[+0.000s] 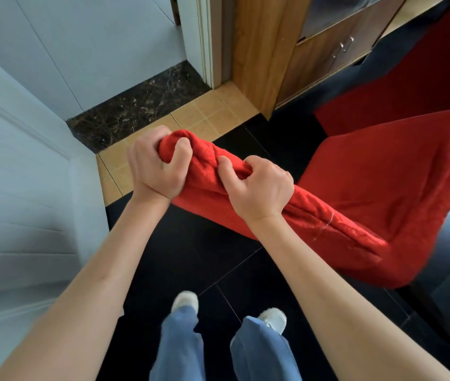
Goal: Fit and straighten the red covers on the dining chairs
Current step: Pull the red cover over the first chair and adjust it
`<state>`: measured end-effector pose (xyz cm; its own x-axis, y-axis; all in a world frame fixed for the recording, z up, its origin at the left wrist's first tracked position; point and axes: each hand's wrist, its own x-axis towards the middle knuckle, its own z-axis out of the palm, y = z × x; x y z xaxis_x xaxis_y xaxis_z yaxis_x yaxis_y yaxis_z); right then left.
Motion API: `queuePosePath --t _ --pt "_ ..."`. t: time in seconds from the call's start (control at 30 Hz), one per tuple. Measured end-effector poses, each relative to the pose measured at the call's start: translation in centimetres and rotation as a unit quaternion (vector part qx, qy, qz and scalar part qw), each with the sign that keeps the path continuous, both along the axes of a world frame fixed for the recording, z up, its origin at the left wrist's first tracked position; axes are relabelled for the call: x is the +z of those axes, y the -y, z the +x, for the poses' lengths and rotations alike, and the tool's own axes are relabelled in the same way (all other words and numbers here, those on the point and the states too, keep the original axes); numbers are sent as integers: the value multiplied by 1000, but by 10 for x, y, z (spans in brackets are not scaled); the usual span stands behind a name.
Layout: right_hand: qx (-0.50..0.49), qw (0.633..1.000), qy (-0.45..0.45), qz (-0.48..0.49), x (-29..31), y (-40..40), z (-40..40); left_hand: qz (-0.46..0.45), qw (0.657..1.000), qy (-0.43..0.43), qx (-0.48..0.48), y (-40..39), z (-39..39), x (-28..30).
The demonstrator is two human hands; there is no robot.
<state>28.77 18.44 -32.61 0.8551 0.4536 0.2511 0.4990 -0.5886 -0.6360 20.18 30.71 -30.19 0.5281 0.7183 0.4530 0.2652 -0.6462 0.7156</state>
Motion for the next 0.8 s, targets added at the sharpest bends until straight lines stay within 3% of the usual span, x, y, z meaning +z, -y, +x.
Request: queuePosePath --t 0.47,0.8 --pt "-29 997 8 69 52 91 13 83 994 38 -60 95 16 66" --pt "-32 993 8 109 84 166 29 126 990 37 -44 170 32 106"
